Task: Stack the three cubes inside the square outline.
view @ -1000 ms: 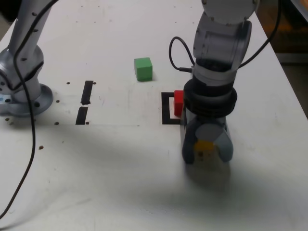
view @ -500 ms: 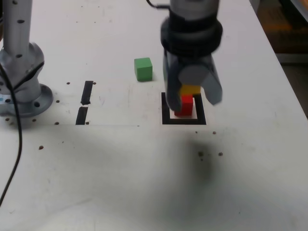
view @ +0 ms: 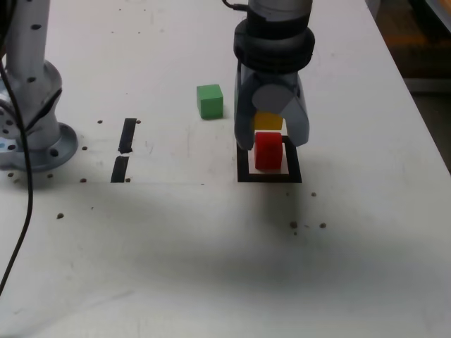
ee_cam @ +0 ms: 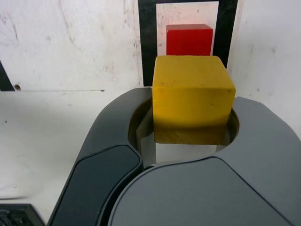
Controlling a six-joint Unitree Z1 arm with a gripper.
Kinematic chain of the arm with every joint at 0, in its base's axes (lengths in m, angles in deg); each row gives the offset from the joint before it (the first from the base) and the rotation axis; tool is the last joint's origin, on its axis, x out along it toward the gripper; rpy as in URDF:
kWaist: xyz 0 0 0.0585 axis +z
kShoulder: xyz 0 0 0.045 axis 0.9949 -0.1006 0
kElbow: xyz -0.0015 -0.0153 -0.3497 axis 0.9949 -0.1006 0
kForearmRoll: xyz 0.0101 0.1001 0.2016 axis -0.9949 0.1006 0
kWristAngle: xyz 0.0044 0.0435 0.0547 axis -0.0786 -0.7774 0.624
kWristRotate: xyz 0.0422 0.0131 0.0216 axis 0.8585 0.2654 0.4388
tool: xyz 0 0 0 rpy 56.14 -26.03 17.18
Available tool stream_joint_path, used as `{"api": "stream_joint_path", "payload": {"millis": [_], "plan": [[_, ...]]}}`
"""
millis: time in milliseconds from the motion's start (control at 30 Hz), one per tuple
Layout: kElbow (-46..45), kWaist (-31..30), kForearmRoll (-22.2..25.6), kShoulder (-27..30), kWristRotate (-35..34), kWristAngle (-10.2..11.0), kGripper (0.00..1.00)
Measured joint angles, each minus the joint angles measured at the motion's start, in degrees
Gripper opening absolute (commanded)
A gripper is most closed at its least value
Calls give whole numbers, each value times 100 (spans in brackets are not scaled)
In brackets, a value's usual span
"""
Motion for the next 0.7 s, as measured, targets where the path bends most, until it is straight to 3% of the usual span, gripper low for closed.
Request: {"api": "stream_joint_path", "payload": {"millis": [700], "plan": [[-645, 433, -803, -111, 387, -292, 20]]}}
